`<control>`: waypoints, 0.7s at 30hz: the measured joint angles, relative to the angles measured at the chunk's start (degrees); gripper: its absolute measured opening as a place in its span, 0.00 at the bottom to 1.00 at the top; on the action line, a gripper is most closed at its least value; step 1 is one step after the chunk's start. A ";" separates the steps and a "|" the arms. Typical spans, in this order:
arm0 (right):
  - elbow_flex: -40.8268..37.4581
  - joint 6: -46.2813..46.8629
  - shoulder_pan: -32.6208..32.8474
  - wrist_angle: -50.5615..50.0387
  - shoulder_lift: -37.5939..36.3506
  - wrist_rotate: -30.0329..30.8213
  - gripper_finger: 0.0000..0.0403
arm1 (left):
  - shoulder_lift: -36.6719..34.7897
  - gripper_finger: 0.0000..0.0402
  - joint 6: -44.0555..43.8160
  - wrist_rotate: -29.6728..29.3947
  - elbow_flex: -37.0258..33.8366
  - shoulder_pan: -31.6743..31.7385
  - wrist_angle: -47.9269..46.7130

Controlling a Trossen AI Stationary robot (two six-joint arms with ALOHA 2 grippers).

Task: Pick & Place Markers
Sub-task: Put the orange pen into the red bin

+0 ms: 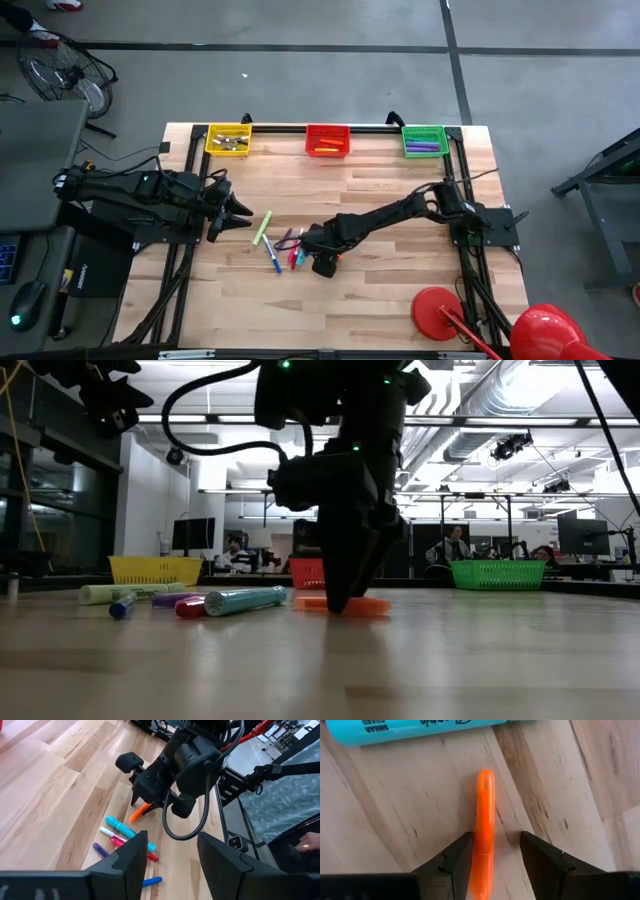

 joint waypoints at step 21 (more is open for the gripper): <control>-5.09 -0.46 2.01 6.82 -0.28 -1.21 0.15 | 0.00 0.42 -0.02 -0.04 0.02 0.06 -1.69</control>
